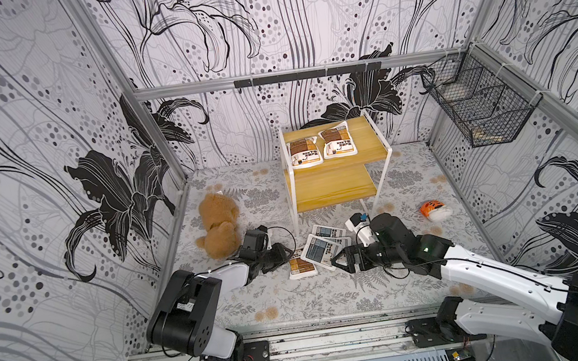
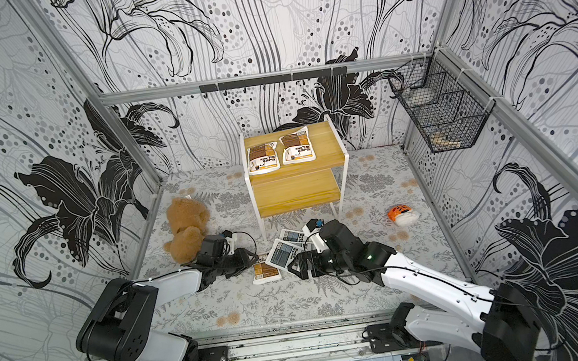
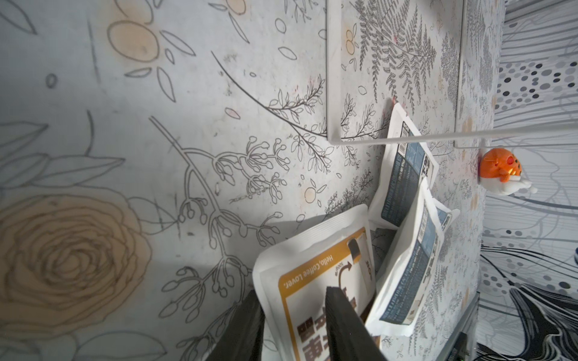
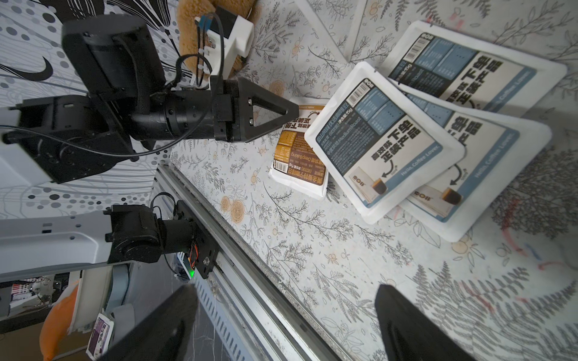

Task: Place the bagged coffee beans on the shelf by color
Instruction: Pick up the bagged coffee beans at the center of the board.

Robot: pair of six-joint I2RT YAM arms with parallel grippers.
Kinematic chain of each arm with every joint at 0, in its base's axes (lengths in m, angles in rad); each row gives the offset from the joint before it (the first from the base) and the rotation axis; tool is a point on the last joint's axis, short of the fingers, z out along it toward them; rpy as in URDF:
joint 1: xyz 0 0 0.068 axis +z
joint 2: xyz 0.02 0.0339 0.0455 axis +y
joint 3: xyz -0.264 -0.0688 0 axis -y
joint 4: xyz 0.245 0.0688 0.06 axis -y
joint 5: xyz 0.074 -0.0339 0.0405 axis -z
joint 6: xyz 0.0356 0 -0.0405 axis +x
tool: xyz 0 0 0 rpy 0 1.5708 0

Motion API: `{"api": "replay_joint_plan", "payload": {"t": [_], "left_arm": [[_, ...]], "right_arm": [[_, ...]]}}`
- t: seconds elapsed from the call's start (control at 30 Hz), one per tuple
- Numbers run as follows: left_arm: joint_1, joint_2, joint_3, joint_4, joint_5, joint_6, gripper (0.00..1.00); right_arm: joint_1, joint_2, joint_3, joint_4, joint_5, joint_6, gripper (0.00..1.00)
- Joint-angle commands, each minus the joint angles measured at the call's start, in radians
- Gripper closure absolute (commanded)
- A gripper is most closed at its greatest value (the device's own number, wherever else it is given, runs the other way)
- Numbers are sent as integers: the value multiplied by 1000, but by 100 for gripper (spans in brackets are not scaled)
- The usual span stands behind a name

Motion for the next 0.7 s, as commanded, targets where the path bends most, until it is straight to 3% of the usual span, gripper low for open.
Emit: {"api": "replay_joint_plan", "payload": {"t": [0.0,0.4,0.67], "left_arm": [[10,9,17,47,15,16,72],[24,-1,32,20,41,27,98],[43,-172,39,-130,2,58,100]], "right_arm": [[1,-2,-3,-17,13,11,6],[1,-10,-3,-20,14,12,6],[2,5,-2,32,-2,30,6]]}}
